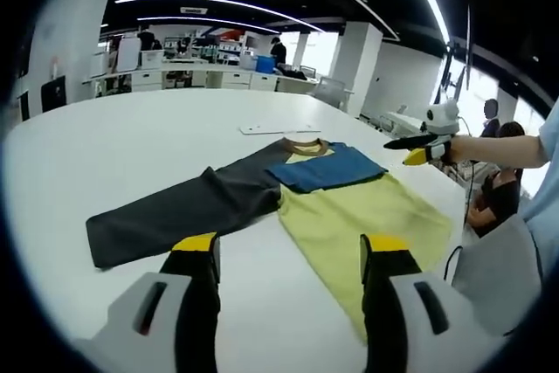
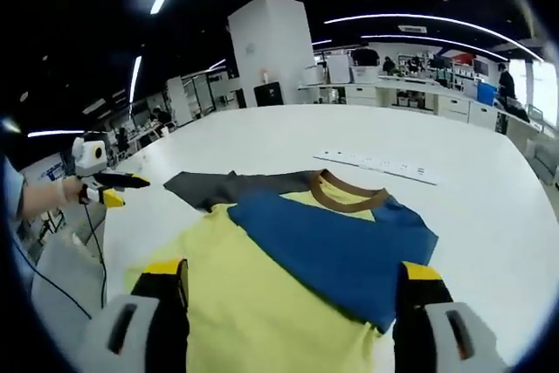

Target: Fold the garment on the visible template until the final outline fits inside the template.

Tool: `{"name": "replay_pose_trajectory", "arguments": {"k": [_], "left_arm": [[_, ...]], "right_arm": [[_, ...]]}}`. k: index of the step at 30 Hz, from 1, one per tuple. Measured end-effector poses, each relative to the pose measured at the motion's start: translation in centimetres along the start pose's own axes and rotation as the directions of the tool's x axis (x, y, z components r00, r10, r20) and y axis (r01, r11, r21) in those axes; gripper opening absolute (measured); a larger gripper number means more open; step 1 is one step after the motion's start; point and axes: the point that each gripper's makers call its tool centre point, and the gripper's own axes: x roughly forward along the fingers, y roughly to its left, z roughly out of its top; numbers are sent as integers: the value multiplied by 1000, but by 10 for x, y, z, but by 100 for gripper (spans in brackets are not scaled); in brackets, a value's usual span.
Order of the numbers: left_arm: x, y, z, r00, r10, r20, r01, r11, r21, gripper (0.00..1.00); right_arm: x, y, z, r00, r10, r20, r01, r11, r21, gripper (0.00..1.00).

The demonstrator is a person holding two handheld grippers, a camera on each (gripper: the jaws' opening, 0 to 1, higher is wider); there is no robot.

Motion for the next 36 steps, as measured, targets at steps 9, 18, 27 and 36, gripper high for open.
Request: {"name": "replay_pose_trajectory", "arguments": {"k": [9, 18, 27, 36], "left_arm": [[-4, 28, -2, 999, 49, -2, -49, 999, -9, 62], [-18, 66, 2, 989, 140, 42, -135, 986, -98, 60], [-36, 111, -16, 957, 289, 10, -284, 947, -147, 56], [-49, 174, -39, 869, 491, -63, -493, 845, -209, 52]], "right_arm": [[-26, -19, -21, 999, -46, 6, 46, 997, 64, 98], [-62, -34, -36, 996, -91, 19, 89, 992, 91, 98], [-84, -37, -46, 991, -123, 49, 113, 978, 177, 97], [-95, -31, -64, 990, -137, 27, 127, 965, 230, 96]]}}
